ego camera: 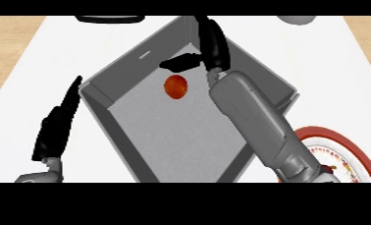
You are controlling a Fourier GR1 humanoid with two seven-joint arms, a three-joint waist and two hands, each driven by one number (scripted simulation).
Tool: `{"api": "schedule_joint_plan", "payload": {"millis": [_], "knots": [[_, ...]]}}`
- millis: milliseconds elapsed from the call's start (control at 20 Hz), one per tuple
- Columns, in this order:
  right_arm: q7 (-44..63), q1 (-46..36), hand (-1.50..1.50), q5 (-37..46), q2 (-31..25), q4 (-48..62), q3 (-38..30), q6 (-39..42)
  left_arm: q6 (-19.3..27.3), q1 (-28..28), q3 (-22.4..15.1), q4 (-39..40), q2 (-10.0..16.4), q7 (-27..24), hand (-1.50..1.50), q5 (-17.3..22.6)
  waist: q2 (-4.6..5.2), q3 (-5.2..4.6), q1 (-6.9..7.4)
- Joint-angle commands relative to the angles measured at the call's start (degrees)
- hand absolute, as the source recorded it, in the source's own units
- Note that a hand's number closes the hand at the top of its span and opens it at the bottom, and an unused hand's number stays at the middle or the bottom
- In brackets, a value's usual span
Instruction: Pick the tomato from the plate and place it in the cardboard box
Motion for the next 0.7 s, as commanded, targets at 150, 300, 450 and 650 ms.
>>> {"api": "schedule_joint_plan", "payload": {"millis": [150,300,450,650], "knots": [[-9.4,3.4,-1.5,-10.2,-4.0,-4.3,-13.2,0.6,0.7,2.9,-1.2,-4.6,-1.1,2.4,0.0,-0.7,-0.31,0.04,-0.94],[-7.3,5.0,-1.5,-11.2,-8.3,-5.9,-16.3,1.8,0.7,2.5,-0.2,-3.2,-1.0,2.2,0.0,-0.2,-0.4,-0.01,-1.46],[-7.6,10.7,-1.5,-13.3,-14.0,-11.2,-18.9,5.0,2.2,3.0,-0.9,-3.8,-1.7,2.8,0.0,-1.9,-0.63,0.0,-2.23],[-13.2,14.2,-1.5,-19.2,-18.3,-10.2,-25.4,11.8,0.0,-1.3,2.0,2.6,0.5,-0.9,0.0,0.3,-0.27,-0.03,-1.77]]}}
